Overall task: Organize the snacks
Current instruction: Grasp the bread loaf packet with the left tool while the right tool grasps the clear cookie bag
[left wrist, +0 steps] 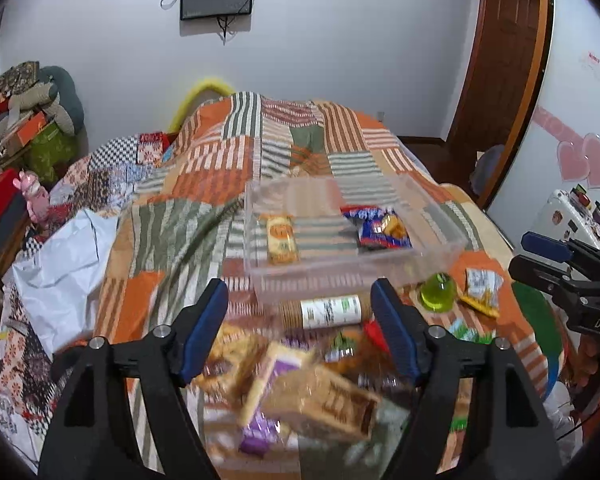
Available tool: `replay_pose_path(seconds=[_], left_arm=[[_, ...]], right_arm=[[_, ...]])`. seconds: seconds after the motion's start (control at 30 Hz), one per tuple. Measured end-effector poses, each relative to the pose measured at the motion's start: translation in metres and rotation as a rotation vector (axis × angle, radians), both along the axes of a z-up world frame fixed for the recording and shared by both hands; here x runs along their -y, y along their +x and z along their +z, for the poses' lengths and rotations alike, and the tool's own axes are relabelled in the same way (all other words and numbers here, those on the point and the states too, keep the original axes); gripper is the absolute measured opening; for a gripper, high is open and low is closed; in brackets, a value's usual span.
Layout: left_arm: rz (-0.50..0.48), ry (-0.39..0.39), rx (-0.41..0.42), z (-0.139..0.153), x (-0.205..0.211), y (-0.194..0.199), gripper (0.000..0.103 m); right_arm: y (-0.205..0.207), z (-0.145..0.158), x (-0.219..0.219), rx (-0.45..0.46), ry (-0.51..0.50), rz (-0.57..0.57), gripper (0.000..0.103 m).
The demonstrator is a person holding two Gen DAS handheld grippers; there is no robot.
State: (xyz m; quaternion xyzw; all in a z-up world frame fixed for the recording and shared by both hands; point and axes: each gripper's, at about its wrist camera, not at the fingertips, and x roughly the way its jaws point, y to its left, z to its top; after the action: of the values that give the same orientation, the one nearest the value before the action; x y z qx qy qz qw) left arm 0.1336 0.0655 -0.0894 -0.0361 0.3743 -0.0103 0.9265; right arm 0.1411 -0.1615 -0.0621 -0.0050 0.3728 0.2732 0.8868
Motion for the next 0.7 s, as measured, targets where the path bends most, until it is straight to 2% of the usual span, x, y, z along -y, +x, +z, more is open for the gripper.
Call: replay_pose_path(seconds=[0.23,0.4,0.5,0.63,0.7], left_arm=[[-0.010,0.009,-0.053,-0.027,0.009,-0.029,0.077],[-0.033,0.023,-0.081,-0.043,0.019,-0.042,0.081],[-0.041,0.007,-0.089,-0.051,0.022,-0.045,0.088],[-0.036,0.010,-0.113,-0.062,0.025,-0.044,0.088],[-0.034,0.014,-0.126,-0.068,0.026,-0.041,0.088]], right_arm=[[-0.017,-0.029,0.003,-0.093,0.010,0.011,0.065],[-0.032,-0.038,0.001,-0.144,0.047,0.029,0.066],[-0.038,-0.041,-0.004,-0.160,0.060,0.043,0.074],[-0.043,-0.046,-0.012,-0.168,0.050,0.067,0.077],[-0.044,-0.048,-0.016,-0.176,0.046,0.072,0.082]])
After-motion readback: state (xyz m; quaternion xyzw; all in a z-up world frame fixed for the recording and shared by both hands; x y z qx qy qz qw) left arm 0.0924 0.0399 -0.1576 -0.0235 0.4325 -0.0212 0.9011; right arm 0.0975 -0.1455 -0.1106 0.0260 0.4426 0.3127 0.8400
